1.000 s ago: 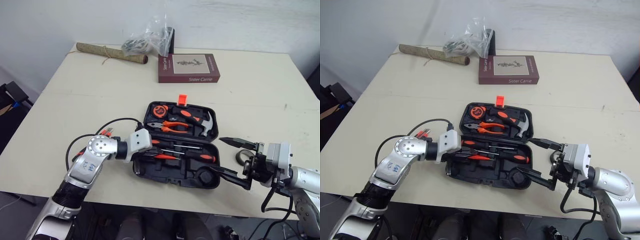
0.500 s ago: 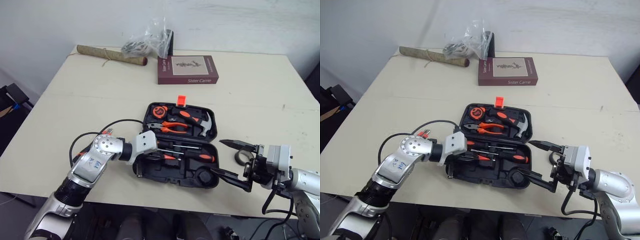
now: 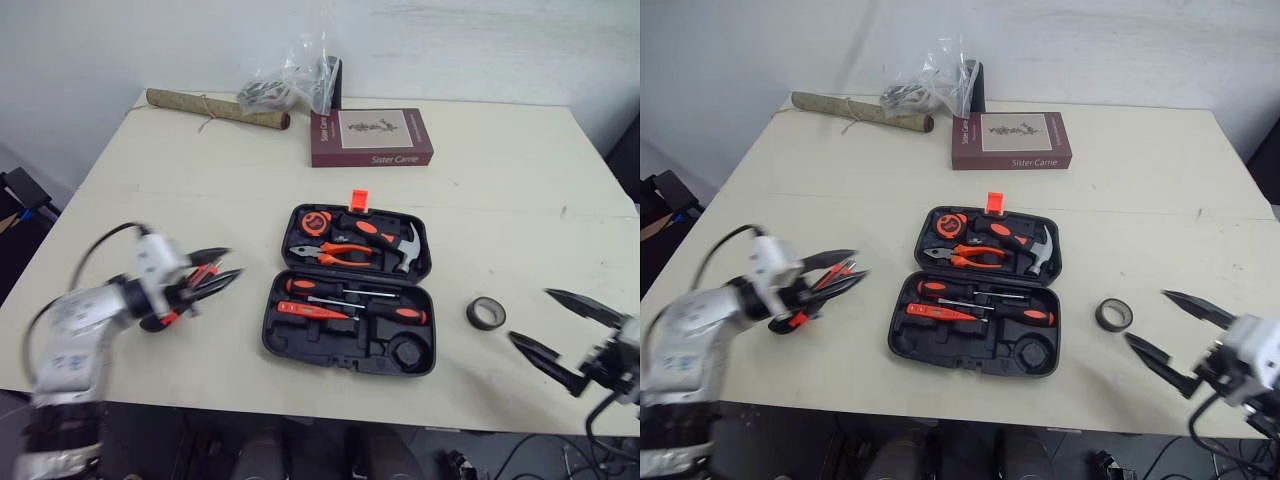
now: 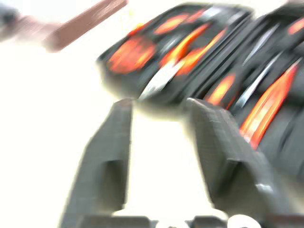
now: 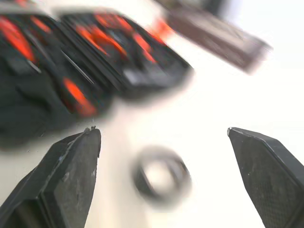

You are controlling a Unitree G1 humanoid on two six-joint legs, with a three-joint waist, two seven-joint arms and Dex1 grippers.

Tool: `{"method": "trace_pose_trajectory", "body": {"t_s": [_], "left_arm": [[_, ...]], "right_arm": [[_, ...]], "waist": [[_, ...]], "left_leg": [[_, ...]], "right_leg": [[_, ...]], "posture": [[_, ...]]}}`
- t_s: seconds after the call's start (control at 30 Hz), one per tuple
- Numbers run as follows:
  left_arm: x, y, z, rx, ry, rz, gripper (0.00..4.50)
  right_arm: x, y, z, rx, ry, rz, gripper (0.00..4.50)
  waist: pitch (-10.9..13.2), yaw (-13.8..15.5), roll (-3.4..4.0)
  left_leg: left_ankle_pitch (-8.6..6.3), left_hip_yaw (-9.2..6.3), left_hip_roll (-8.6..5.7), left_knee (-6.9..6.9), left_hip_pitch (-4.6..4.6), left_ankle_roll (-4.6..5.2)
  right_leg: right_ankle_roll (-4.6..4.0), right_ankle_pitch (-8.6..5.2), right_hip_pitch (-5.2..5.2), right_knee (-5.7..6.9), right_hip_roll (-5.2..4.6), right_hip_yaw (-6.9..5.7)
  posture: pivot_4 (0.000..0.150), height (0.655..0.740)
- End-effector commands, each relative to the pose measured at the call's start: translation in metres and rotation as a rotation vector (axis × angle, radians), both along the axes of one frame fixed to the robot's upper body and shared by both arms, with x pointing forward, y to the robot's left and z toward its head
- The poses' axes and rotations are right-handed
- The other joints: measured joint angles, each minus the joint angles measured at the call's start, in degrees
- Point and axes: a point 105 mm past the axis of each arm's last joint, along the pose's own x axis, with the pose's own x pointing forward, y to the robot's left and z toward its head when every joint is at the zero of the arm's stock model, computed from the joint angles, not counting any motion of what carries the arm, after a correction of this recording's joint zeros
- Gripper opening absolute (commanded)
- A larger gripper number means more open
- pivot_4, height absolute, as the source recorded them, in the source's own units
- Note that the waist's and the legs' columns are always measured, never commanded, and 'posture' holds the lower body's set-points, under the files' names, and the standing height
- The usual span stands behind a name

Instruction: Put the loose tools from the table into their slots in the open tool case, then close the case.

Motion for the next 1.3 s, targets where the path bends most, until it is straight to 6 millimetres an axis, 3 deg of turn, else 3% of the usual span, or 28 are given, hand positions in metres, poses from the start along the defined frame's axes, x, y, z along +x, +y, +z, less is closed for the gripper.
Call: {"method": "trace_pose_trajectory", "body": {"t_s": [0.03, 0.07, 0.17, 0.27, 0.37, 0.53, 0.67, 0.77, 0.9, 1.03, 1.13, 1.3], "left_arm": [[-0.023, 0.071, 0.019, -0.002, -0.083, 0.248, 4.12], [-0.036, 0.096, 0.014, 0.003, -0.063, 0.339, 4.47], [-0.073, 0.148, 0.000, 0.015, -0.010, 0.527, 4.47], [-0.102, 0.178, -0.009, 0.023, 0.023, 0.653, 4.47], [-0.120, 0.186, -0.012, 0.007, 0.026, 0.708, 4.47], [-0.109, 0.161, -0.007, -0.036, 0.026, 0.594, 4.47], [-0.089, 0.122, 0.001, -0.061, 0.062, 0.432, 4.47], [-0.071, 0.083, 0.008, -0.062, 0.119, 0.270, 4.47], [-0.050, 0.055, 0.004, -0.053, 0.202, 0.229, 4.47], [-0.029, 0.048, -0.015, -0.046, 0.309, 0.325, 4.47], [-0.016, 0.037, -0.019, -0.052, 0.341, 0.325, 4.47], [-0.002, 0.017, -0.035, 0.021, 0.432, 0.247, 4.47]], "right_arm": [[-0.013, -0.038, 0.002, -0.044, -0.040, -0.168, 4.50], [-0.019, -0.049, -0.002, -0.052, -0.027, -0.214, 4.50], [-0.033, -0.067, -0.013, -0.070, 0.012, -0.284, 4.50], [-0.039, -0.076, -0.018, -0.078, 0.019, -0.327, 4.50], [-0.038, -0.077, -0.023, -0.070, 0.020, -0.328, 4.50], [-0.007, -0.049, -0.018, -0.019, -0.039, -0.190, 4.50], [0.023, -0.010, 0.003, 0.061, -0.117, -0.003, 4.50], [0.038, 0.021, 0.019, 0.114, -0.150, 0.145, 4.50], [0.044, 0.065, 0.027, 0.150, -0.162, 0.326, 4.50], [0.037, 0.114, 0.027, 0.155, -0.191, 0.522, 4.50], [0.033, 0.130, 0.026, 0.169, -0.210, 0.598, 4.50], [0.030, 0.140, 0.017, 0.181, -0.210, 0.675, 4.50]], "waist": [[0.0, -0.1, -0.09], [0.0, -0.1, -0.09], [0.0, -0.4, -0.09], [0.0, -0.8, -0.10], [-0.1, -1.1, -0.25], [-0.1, -1.0, -0.32], [-0.1, -1.1, -0.18], [-0.1, -1.1, -0.09], [0.0, -1.0, -0.08], [0.0, -1.0, -0.09], [0.0, -1.0, -0.10], [0.0, -1.0, -0.12]], "left_leg": [[-0.03, 0.01, -0.02, -0.06, 0.05, 0.05], [-0.03, 0.06, -0.06, -0.21, 0.19, 0.05], [-0.05, 0.19, -0.10, -0.55, 0.40, 0.05], [-0.06, 0.23, -0.07, -0.61, 0.41, 0.02], [-0.08, 0.22, -0.08, -0.60, 0.46, 0.02], [-0.10, 0.21, -0.07, -0.64, 0.48, -0.01], [-0.09, 0.20, -0.06, -0.66, 0.47, -0.05], [-0.09, 0.21, -0.07, -0.67, 0.45, -0.05], [-0.08, 0.19, -0.08, -0.60, 0.42, -0.04], [-0.06, 0.18, -0.08, -0.60, 0.43, -0.04], [-0.05, 0.18, -0.06, -0.57, 0.38, -0.07], [-0.06, 0.19, -0.10, -0.49, 0.38, -0.06]], "right_leg": [[0.00, 0.00, 0.01, -0.01, -0.05, 0.01], [0.00, 0.00, 0.08, -0.05, -0.10, 0.03], [-0.07, -0.04, 0.13, -0.15, -0.17, 0.07], [-0.11, -0.06, 0.09, -0.15, -0.18, 0.07], [-0.11, -0.06, 0.12, -0.11, -0.27, 0.07], [-0.14, -0.07, 0.12, -0.12, -0.30, 0.07], [-0.16, -0.08, 0.08, -0.09, -0.29, 0.08], [-0.16, -0.09, 0.06, -0.08, -0.28, 0.07], [-0.16, -0.08, 0.07, -0.02, -0.26, 0.04], [-0.15, -0.08, 0.07, 0.02, -0.22, 0.04], [-0.14, -0.08, 0.02, 0.05, -0.18, 0.04], [-0.13, -0.07, 0.04, 0.05, -0.20, 0.05]], "posture": [[0.150, 0.7400], [0.150, 0.7400], [0.150, 0.7400], [0.150, 0.7400], [0.150, 0.7400], [0.150, 0.7400], [0.150, 0.7400], [0.150, 0.7400], [0.150, 0.7400], [0.150, 0.7400], [0.150, 0.7400], [0.150, 0.7400]]}}
